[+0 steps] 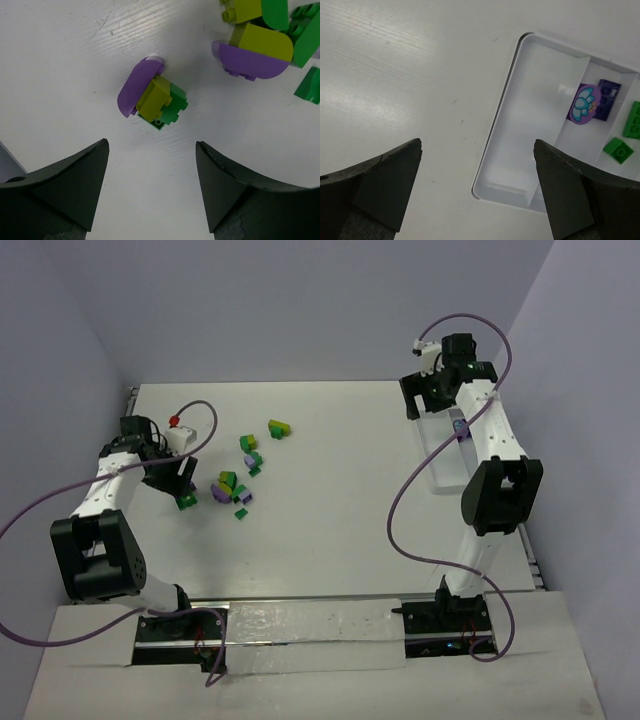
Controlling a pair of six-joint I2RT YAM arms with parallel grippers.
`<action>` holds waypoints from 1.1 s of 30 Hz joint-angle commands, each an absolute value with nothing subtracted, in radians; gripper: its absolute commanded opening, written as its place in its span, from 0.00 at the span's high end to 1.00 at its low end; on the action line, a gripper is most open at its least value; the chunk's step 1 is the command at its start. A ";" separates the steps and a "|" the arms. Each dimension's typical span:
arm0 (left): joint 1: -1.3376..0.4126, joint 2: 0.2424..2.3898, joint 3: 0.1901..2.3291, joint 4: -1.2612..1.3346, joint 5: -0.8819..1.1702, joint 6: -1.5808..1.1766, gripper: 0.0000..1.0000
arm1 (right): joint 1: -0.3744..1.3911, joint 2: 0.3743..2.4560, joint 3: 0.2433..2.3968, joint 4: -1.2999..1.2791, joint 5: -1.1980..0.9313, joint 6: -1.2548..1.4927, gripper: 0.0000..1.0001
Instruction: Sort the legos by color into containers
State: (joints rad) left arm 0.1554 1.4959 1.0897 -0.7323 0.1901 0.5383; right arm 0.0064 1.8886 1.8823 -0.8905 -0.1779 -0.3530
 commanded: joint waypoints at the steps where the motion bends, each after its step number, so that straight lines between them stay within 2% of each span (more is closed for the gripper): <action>1: 0.191 1.505 1.089 -0.677 0.247 0.681 0.20 | 0.023 1.800 1.874 -0.891 -0.209 -0.333 0.00; 4: 0.195 1.543 1.118 -0.718 0.303 0.747 0.17 | 0.023 1.803 1.870 -0.896 -0.202 -0.339 0.00; 10: 0.195 1.583 1.137 -0.741 0.414 0.833 0.06 | 0.023 1.809 1.856 -0.904 -0.230 -0.328 0.00; 17: 0.195 1.679 1.150 -0.672 0.401 0.891 0.01 | 0.026 1.812 1.882 -0.931 -0.253 -0.321 0.00; 27: 0.196 1.783 1.199 -0.648 0.422 0.934 0.01 | 0.036 1.817 1.889 -0.953 -0.266 -0.317 0.00; 33: 0.195 1.805 1.210 -0.686 0.465 0.983 0.13 | 0.063 1.802 1.876 -0.951 -0.345 -0.288 0.00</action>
State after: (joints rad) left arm 0.1925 1.8016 1.1767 -0.6796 0.3898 0.9213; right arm 0.0354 1.8553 1.8694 -0.9474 -0.2740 -0.3213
